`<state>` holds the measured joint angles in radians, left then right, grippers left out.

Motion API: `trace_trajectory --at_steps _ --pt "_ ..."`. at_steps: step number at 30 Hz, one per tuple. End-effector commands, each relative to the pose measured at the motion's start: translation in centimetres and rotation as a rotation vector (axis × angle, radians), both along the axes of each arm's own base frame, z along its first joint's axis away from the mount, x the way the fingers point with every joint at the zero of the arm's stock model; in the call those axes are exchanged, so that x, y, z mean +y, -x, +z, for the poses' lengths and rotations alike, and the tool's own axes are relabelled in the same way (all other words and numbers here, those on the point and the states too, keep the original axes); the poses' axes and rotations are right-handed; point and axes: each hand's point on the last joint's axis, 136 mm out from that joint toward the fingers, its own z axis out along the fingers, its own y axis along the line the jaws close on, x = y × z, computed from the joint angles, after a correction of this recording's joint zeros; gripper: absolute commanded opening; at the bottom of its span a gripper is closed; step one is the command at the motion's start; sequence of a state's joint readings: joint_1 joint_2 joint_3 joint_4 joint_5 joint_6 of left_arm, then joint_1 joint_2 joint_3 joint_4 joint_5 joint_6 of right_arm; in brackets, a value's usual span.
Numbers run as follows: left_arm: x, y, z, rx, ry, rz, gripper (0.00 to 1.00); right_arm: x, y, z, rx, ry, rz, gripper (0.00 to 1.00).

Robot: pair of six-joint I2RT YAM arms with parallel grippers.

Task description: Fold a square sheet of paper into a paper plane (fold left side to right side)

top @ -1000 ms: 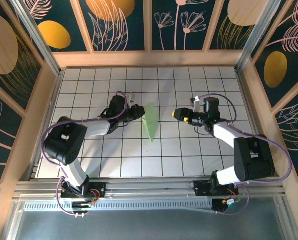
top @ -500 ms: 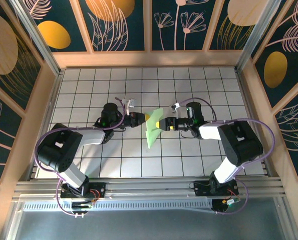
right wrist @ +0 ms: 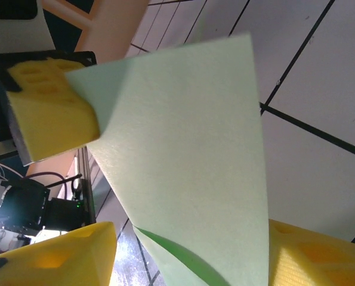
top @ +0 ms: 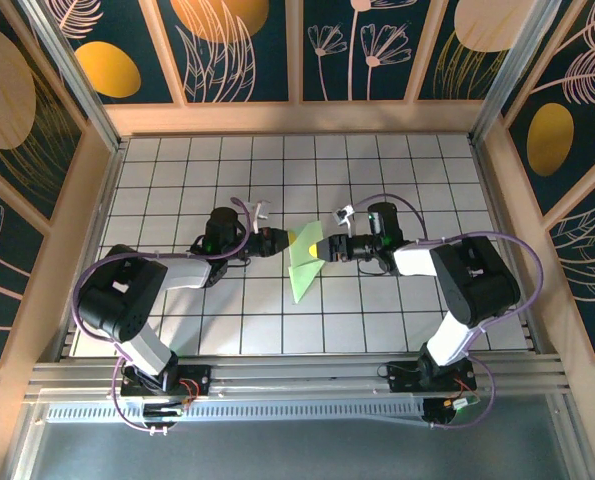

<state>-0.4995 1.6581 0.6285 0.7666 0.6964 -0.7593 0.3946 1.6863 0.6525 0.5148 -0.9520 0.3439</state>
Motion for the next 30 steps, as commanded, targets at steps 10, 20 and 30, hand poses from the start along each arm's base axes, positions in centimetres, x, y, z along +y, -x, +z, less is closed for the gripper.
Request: trace_trajectory --at_steps 10,20,30 --pt "0.0 0.1 -1.5 -0.003 -0.037 -0.016 0.00 0.4 -2.3 1.4 -0.054 0.051 -0.027 0.37" --pt "2.2 -1.0 -2.4 -0.038 -0.171 0.114 0.38 -0.4 -4.4 -1.2 0.076 0.184 -0.138 0.00" --pt "3.1 1.9 -0.6 -0.192 -0.519 0.151 0.44 -1.2 -4.6 -2.2 0.364 0.276 -0.255 0.00"
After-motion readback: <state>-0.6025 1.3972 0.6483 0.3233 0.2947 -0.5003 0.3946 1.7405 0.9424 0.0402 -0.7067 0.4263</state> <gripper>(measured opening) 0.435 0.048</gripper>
